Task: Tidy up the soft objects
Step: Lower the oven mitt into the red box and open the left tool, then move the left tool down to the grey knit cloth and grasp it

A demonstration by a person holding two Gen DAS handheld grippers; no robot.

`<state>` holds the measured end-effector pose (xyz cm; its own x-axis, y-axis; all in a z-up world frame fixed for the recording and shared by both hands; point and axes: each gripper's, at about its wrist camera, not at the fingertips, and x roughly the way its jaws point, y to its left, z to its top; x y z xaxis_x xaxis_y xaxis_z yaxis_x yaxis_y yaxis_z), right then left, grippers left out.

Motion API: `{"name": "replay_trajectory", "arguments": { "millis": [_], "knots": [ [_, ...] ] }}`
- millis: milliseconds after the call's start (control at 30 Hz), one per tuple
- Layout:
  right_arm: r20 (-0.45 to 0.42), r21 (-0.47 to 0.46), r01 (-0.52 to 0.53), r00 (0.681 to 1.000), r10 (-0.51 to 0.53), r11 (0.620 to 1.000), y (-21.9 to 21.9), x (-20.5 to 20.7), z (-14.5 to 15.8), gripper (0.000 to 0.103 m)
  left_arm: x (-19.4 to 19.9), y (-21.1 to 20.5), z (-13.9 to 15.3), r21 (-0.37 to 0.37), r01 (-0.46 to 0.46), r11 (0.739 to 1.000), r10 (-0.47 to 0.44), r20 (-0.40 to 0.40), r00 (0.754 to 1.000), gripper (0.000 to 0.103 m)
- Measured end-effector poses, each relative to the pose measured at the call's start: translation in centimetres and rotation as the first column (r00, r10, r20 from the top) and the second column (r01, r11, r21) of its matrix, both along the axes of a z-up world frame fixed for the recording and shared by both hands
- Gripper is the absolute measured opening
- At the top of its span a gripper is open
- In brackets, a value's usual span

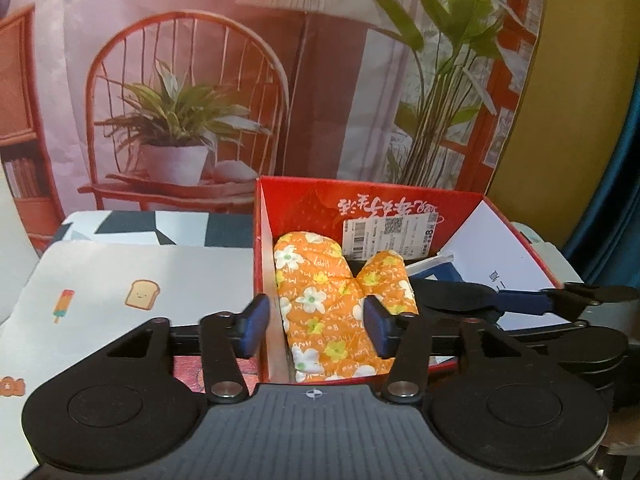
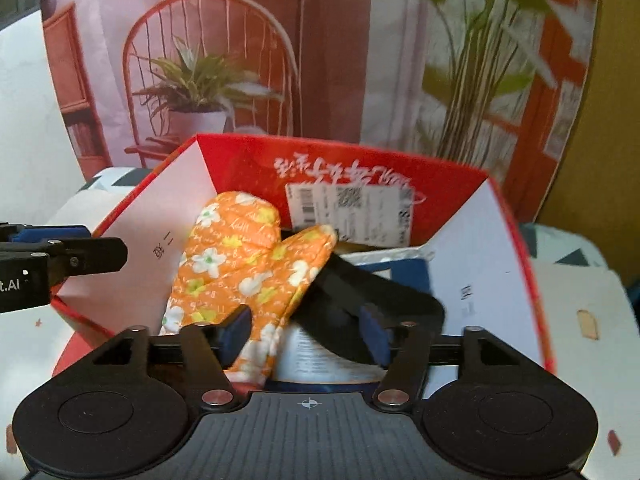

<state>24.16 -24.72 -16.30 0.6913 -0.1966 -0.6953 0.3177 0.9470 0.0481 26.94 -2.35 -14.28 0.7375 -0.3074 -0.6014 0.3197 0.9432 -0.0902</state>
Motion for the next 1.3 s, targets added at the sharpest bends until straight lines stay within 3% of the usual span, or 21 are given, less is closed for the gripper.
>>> {"name": "replay_trajectory", "arguments": {
  "millis": [133,233,533,733,900,1067,1300],
  "knots": [
    [0.082,0.024,-0.001,0.997,-0.001,1.000,-0.2,-2.3,1.2,0.090,-1.7,0.1,0.8,0.006,-0.023,1.000,0.023,0.040,0.999,0.084],
    [0.142,0.022,0.005,0.990,-0.008,1.000,-0.3,-4.3,1.7,0.102,-3.1,0.3,1.2,0.020,-0.042,0.999,0.040,0.068,0.997,0.102],
    [0.283,0.051,0.055,0.957,-0.067,0.997,-1.5,-10.7,2.1,0.103,-7.4,2.3,0.0,0.020,-0.060,0.998,0.058,0.079,0.995,0.103],
    [0.356,0.026,0.036,0.934,-0.043,0.999,-0.9,-14.7,0.3,0.102,-8.8,3.0,-2.3,0.022,-0.070,0.997,0.069,0.051,0.996,0.103],
    [0.343,0.015,0.030,0.939,-0.033,0.999,-0.2,-16.3,-2.7,0.102,-9.1,3.5,-4.8,-0.023,-0.097,0.995,0.097,-0.015,0.995,0.103],
    [0.288,0.065,0.078,0.953,-0.093,0.995,-0.6,-16.8,-5.8,0.098,-9.3,3.2,-7.2,-0.014,-0.098,0.995,0.097,-0.054,0.994,0.102],
    [0.292,0.111,0.093,0.949,-0.122,0.989,-1.8,-17.4,-7.9,0.097,-9.1,3.4,-8.7,-0.054,-0.085,0.995,0.080,-0.086,0.993,0.090]
  ]
}}
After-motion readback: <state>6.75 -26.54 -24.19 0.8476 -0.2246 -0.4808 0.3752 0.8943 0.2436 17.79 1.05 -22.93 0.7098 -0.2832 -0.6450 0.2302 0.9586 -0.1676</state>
